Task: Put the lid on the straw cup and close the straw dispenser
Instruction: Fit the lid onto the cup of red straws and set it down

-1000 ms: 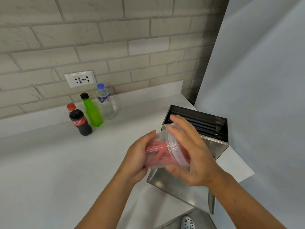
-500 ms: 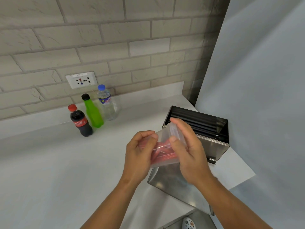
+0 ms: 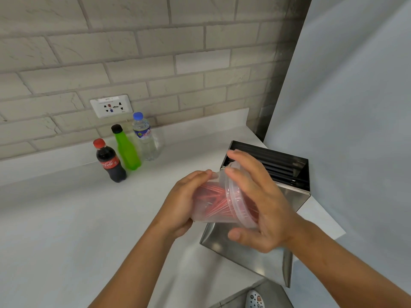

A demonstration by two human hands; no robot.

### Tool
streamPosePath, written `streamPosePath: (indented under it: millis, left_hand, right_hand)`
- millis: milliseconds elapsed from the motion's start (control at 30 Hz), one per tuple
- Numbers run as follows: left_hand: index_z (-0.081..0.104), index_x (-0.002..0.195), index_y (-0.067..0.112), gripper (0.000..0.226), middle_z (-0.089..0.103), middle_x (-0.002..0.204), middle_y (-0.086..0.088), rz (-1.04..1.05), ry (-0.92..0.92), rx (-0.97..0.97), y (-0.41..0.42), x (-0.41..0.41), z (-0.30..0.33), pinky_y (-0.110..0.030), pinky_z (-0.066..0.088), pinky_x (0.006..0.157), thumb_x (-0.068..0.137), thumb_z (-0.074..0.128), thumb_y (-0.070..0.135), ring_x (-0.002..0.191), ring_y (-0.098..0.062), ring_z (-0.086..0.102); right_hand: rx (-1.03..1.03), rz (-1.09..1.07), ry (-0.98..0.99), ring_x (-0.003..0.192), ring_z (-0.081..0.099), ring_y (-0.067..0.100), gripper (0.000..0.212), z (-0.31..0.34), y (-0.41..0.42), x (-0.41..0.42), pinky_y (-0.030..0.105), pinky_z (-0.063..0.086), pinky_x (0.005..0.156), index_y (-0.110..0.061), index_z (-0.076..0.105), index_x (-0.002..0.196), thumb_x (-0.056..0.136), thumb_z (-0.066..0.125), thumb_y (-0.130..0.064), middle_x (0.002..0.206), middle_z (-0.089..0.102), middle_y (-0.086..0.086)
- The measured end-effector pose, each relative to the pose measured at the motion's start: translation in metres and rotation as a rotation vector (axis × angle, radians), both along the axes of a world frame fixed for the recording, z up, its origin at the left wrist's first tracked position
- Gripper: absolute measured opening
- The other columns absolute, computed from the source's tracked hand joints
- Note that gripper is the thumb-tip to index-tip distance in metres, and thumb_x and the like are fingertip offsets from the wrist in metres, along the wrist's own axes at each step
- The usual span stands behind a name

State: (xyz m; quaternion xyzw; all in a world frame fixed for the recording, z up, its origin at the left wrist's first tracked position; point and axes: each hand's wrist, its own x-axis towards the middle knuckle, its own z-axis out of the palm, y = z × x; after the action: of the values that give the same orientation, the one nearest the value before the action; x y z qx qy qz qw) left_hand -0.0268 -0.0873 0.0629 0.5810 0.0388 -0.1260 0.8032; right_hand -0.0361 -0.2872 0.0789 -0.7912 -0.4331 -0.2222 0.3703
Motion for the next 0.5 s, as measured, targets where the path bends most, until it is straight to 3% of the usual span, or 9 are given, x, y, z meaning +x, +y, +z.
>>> streamPosePath:
  millis: [133, 267, 367, 500]
  left_hand:
    - [0.076, 0.109, 0.003, 0.053, 0.064, 0.124, -0.038, 0.103, -0.021, -0.045, -0.008, 0.001, -0.004, -0.063, 0.05, 0.103, 0.078, 0.076, 0.046, 0.113, -0.051, 0.067]
    - [0.081, 0.094, 0.016, 0.043, 0.076, 0.097, -0.02, 0.208, -0.04, 0.003, -0.014, 0.0, -0.015, -0.057, 0.055, 0.095, 0.076, 0.075, 0.054, 0.092, -0.035, 0.073]
    - [0.081, 0.09, 0.018, 0.042, 0.078, 0.089, -0.011, 0.241, -0.048, 0.034, -0.013, 0.001, -0.021, -0.044, 0.057, 0.082, 0.075, 0.073, 0.057, 0.083, -0.026, 0.075]
    - [0.081, 0.095, 0.013, 0.049, 0.077, 0.09, -0.013, 0.269, -0.021, 0.035, -0.016, 0.001, -0.027, -0.042, 0.057, 0.081, 0.075, 0.073, 0.057, 0.083, -0.025, 0.074]
  right_hand:
    - [0.128, -0.04, 0.036, 0.138, 0.047, 0.042, 0.063, -0.002, 0.007, 0.005, 0.054, 0.042, 0.11, -0.006, 0.051, 0.139, 0.093, 0.062, -0.047, 0.146, 0.046, 0.027]
    - [0.205, -0.065, 0.201, 0.136, 0.051, 0.038, 0.056, -0.009, 0.012, 0.008, 0.051, 0.045, 0.11, -0.005, 0.059, 0.134, 0.085, 0.07, -0.03, 0.144, 0.05, 0.021]
    - [0.218, -0.079, 0.267, 0.136, 0.052, 0.034, 0.055, -0.015, 0.016, 0.01, 0.047, 0.046, 0.11, -0.004, 0.06, 0.134, 0.086, 0.069, -0.029, 0.144, 0.05, 0.018]
    - [0.214, -0.101, 0.345, 0.136, 0.053, 0.029, 0.053, -0.016, 0.017, 0.014, 0.042, 0.045, 0.111, -0.007, 0.061, 0.134, 0.088, 0.069, -0.032, 0.144, 0.052, 0.012]
